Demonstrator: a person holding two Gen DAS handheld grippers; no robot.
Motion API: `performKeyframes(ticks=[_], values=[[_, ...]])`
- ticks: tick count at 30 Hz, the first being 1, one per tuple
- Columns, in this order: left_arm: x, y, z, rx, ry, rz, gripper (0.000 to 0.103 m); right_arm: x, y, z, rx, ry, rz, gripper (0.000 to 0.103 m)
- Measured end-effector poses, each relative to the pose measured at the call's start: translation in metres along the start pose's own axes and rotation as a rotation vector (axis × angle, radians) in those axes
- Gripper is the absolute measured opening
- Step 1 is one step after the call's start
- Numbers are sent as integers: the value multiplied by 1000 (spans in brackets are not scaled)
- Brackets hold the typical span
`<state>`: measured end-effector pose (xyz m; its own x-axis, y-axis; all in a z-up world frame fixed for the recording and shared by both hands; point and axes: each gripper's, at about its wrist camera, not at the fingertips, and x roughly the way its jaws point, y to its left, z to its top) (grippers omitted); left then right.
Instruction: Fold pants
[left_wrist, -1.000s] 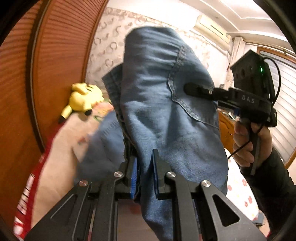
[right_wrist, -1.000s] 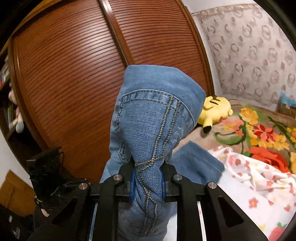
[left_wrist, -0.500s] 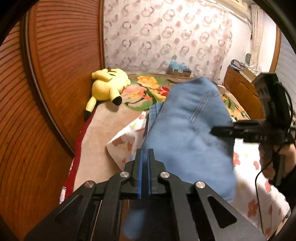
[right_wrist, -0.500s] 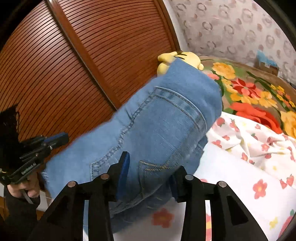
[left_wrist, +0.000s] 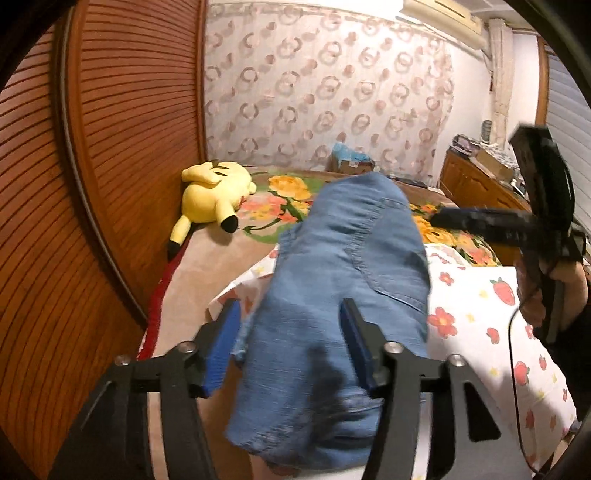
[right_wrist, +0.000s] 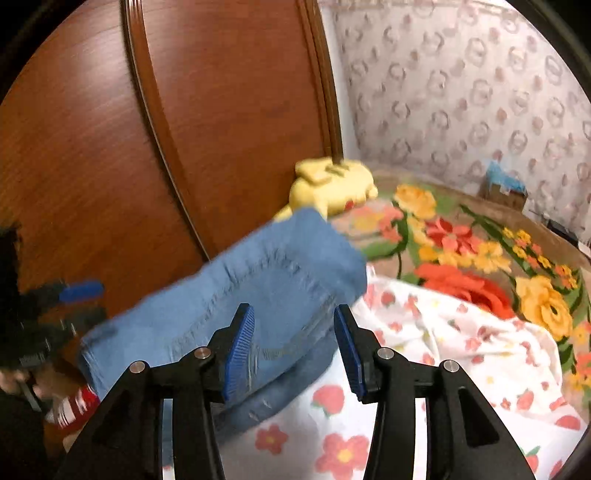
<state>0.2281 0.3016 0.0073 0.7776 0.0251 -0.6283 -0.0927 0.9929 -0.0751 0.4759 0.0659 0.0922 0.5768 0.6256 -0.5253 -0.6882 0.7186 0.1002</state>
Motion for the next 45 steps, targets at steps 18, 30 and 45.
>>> performKeyframes(ticks=[18,30,45], values=[[-1,-36,-19,-25,11,-15,64,36,17,-14,-45,28,-56,47],[-51,-97,-19,65,-86,-39,65,-113,40,-89,-24,-124,-127,53],[-117,-175,-34,148,-197,-151,82,-262,68,-168,42,-263,-286,67]])
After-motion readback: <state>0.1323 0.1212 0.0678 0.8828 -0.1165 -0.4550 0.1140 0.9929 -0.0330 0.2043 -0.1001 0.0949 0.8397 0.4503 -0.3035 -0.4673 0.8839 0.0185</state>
